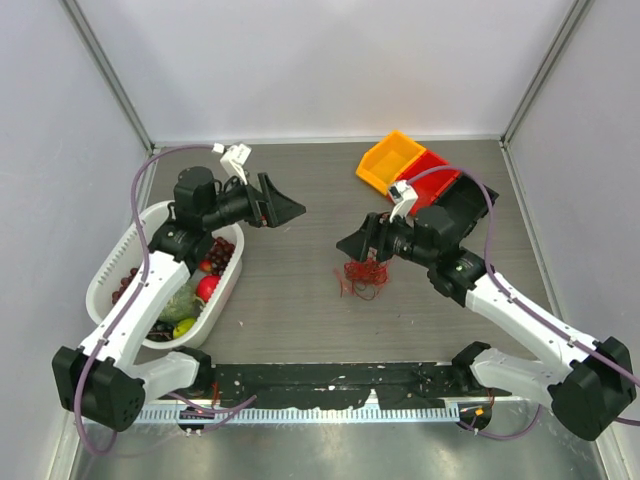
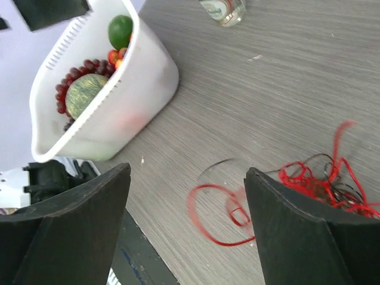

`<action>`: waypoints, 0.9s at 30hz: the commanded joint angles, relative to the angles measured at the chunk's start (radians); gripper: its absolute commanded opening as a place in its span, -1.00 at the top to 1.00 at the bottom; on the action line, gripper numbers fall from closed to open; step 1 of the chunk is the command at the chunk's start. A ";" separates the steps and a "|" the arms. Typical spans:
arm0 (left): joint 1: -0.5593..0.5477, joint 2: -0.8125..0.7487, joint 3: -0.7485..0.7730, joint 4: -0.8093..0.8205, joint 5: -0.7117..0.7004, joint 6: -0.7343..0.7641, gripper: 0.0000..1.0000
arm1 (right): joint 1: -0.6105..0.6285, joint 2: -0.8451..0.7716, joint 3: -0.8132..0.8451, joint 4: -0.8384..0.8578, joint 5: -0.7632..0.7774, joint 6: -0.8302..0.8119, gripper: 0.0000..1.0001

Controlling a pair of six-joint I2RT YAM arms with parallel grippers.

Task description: Untangle the cables

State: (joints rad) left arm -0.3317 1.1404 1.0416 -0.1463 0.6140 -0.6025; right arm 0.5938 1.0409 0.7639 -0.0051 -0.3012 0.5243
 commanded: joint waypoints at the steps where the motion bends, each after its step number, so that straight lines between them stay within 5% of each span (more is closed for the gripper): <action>1: 0.003 -0.015 -0.005 0.073 0.043 -0.020 -0.72 | 0.001 0.039 0.018 -0.093 0.051 -0.050 -0.67; 10: -0.056 0.192 0.046 -0.013 0.107 -0.074 -0.52 | -0.003 -0.053 -0.023 -0.253 0.364 -0.093 -0.58; 16: -0.193 0.335 0.071 -0.071 0.118 -0.046 -0.41 | -0.006 -0.018 -0.044 -0.220 0.317 -0.109 -0.29; 21: -0.273 0.401 0.078 -0.044 0.171 -0.049 -0.28 | -0.006 0.019 -0.057 -0.193 0.278 -0.096 -0.25; 27: -0.302 0.372 0.015 0.105 0.188 -0.095 -0.45 | -0.006 0.027 -0.127 -0.107 0.237 -0.047 -0.19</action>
State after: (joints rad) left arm -0.6292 1.5501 1.0721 -0.1699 0.7609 -0.6716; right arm 0.5888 1.0607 0.6693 -0.2176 -0.0303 0.4473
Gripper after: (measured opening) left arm 0.710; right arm 0.606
